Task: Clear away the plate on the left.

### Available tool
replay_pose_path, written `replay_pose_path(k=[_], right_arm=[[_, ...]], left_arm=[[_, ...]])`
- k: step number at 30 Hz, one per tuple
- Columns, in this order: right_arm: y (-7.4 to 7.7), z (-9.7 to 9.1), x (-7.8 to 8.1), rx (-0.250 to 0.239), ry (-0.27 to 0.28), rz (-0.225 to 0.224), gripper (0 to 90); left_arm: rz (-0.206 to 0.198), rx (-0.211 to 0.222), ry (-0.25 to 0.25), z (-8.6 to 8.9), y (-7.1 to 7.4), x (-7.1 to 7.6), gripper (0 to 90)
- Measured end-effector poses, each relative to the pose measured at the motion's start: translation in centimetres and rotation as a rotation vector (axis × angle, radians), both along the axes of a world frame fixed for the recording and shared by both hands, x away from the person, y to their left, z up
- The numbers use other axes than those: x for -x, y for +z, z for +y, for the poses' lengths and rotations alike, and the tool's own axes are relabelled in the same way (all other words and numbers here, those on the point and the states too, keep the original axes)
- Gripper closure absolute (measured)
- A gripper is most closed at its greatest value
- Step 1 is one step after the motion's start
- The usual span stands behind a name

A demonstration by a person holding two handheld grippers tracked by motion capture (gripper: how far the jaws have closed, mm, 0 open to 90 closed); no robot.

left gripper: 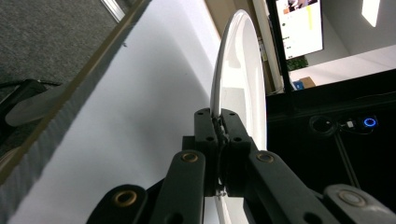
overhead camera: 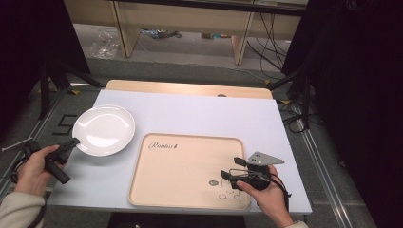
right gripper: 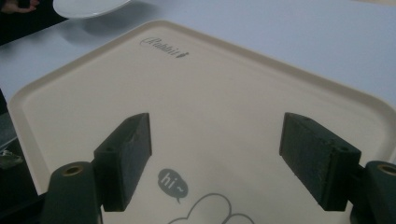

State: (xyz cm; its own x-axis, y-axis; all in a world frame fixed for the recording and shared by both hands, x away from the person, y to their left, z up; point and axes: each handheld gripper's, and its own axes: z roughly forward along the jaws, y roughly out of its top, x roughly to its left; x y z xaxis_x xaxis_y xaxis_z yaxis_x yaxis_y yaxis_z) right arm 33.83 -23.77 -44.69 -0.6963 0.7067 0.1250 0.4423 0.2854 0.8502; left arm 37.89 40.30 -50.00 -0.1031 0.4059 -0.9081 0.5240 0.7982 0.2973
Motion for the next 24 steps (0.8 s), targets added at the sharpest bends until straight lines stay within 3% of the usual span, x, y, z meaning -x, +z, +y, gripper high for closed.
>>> replay_pose_path(k=[3, 5, 9, 11, 13, 14, 15, 18, 19, 20, 21, 22, 24], right_arm=[[-0.1, -0.1, -0.1, -0.024, 0.012, -0.001, 26.0], [0.1, -0.4, 0.0, 0.003, -0.003, -0.006, 26.0], [0.0, -0.4, 0.2, -0.026, -0.003, 0.027, 26.1], [0.1, -0.5, 0.3, 0.006, -0.031, -0.017, 26.0], [0.1, -0.4, 0.5, -0.013, -0.011, 0.018, 26.1], [0.2, -0.5, 0.5, 0.016, -0.024, -0.018, 26.2], [0.3, -0.5, 0.7, 0.017, -0.047, -0.006, 26.3], [0.4, -0.7, 0.7, 0.035, -0.043, -0.002, 26.3], [0.2, -0.7, 0.5, 0.018, -0.043, -0.02, 26.3], [0.1, -0.6, 0.5, 0.004, -0.036, -0.017, 26.5], [0.3, -0.8, 0.6, 0.029, -0.049, -0.013, 26.8], [0.1, -0.6, 0.6, -0.002, -0.052, -0.006, 26.8], [0.2, -0.7, 0.6, -0.004, -0.05, 0.004, 26.9]], left_arm=[[-0.007, 0.007, -0.013, -0.4, 0.1, -0.1, 87.1], [-0.008, 0.01, -0.02, -0.7, 0.2, -0.3, 87.1], [-0.008, 0.013, -0.029, -0.9, 0.3, -0.4, 87.0], [-0.01, 0.017, -0.032, -0.9, 0.3, -0.4, 87.0], [-0.013, 0.013, -0.04, -0.9, 0.4, -0.5, 87.0], [-0.018, 0.015, -0.039, -1.0, 0.5, -0.5, 86.9], [-0.021, 0.014, -0.038, -1.0, 0.6, -0.5, 86.9], [-0.034, 0.019, -0.042, -1.1, 0.8, -0.4, 87.1], [-0.035, 0.021, -0.042, -1.1, 0.8, -0.3, 87.2], [-0.036, 0.019, -0.045, -1.2, 0.9, -0.3, 87.3], [-0.037, 0.017, -0.046, -1.2, 0.9, -0.3, 87.3], [-0.037, 0.017, -0.047, -1.3, 1.0, -0.3, 87.3], [-0.035, 0.022, -0.045, -1.4, 0.9, -0.3, 87.2]])
